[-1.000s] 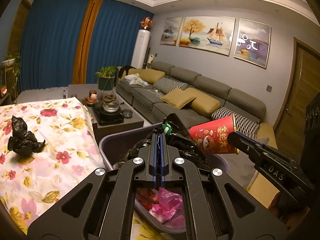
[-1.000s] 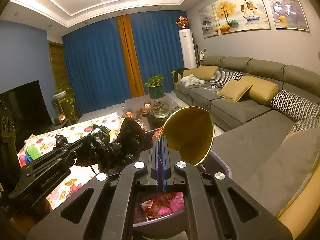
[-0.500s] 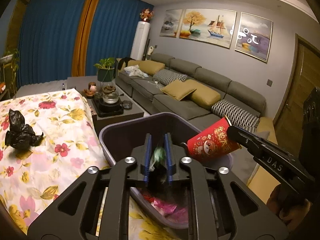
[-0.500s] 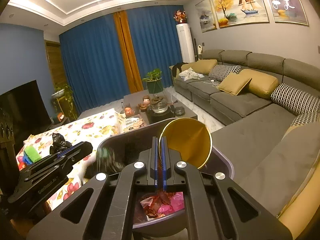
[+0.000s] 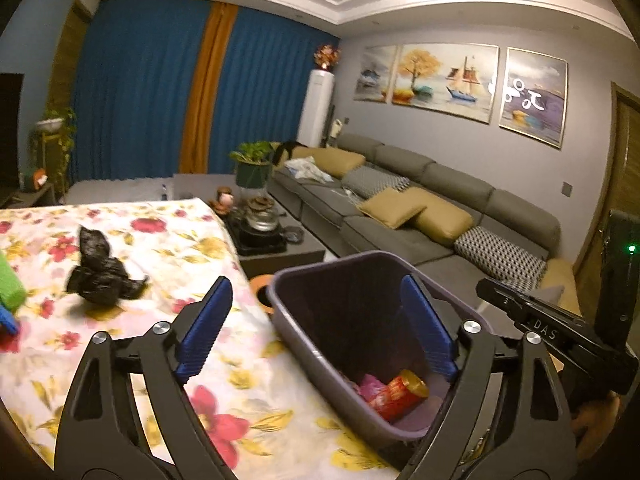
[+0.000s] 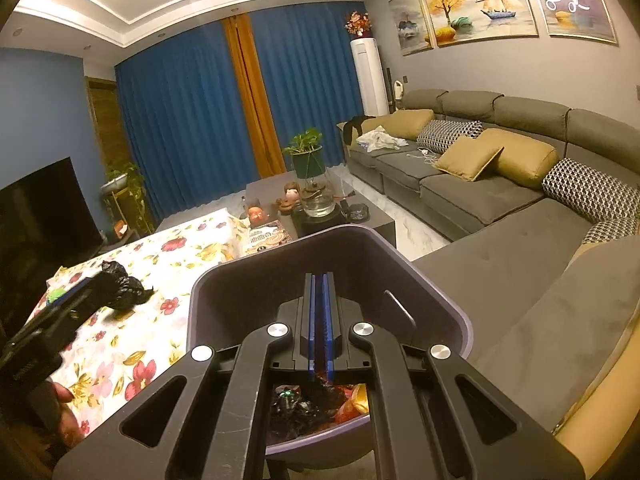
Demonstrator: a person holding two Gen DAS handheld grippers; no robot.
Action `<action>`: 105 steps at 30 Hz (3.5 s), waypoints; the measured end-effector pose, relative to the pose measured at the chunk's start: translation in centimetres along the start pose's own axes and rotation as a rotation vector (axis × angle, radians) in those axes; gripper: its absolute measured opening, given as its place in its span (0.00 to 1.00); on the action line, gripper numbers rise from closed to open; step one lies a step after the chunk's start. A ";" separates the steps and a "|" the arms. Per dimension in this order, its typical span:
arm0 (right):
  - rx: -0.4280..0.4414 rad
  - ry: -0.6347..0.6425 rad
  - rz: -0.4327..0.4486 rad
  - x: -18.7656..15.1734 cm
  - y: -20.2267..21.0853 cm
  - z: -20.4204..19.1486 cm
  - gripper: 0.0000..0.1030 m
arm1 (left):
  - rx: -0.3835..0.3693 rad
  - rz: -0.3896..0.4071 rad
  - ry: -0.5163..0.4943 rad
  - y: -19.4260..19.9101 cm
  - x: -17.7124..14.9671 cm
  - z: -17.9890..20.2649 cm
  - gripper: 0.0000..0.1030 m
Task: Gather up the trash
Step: 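Open both tools over the bin to drop the bag and cup, then move both open tools back from the bin toward the bed, then grasp the orange-and-white paper cup by its rim with the left tool, then grasp the small black plastic bag with the right tool while the left tool holds the cup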
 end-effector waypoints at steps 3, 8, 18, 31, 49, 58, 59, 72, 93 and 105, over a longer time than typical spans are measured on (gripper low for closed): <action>0.008 0.008 0.000 -0.1 0.2 -0.7 0.04 | 0.031 0.013 -0.003 1.4 0.3 -0.7 0.86; 0.031 0.018 -0.001 -0.3 0.7 -2.1 0.04 | 0.097 0.018 -0.015 3.9 0.5 -3.0 0.89; 0.106 0.122 0.049 -0.8 2.2 -9.0 0.60 | 0.285 0.042 -0.006 9.7 0.7 -11.2 0.92; 0.275 0.196 -0.005 -3.3 1.8 -20.1 0.66 | 0.624 0.071 0.027 18.4 0.1 -23.6 0.93; 0.314 0.229 -0.003 -4.6 -0.7 -28.1 0.70 | 0.807 -0.045 0.068 19.8 -1.8 -33.6 0.82; 0.323 0.236 -0.012 -5.0 -2.1 -29.5 0.70 | 0.817 -0.102 0.137 19.4 -2.6 -35.9 0.61; 0.322 0.236 -0.013 -5.1 -2.2 -29.6 0.70 | 0.818 -0.100 0.141 19.5 -2.6 -36.0 0.59; 0.335 0.219 -0.022 -5.5 -2.5 -29.9 0.70 | 0.811 -0.074 0.222 22.6 -3.4 -36.5 0.26; 0.356 0.184 -0.029 -5.7 -2.2 -29.3 0.70 | 0.805 -0.069 0.280 24.3 -4.0 -36.9 0.06; 0.366 0.156 -0.044 -5.8 -2.7 -28.4 0.70 | 0.883 -0.163 0.236 22.4 -4.0 -38.1 0.48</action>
Point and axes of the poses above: each gripper's, at about its wrist camera, not at the fingertips, and y roughly against the way its jaws point, z to its right, x to its top, the point moved 3 cm from there along -y, roughly the way its jaws point, and after that the axes turned 8 degrees about z, right-handed, at the moved point
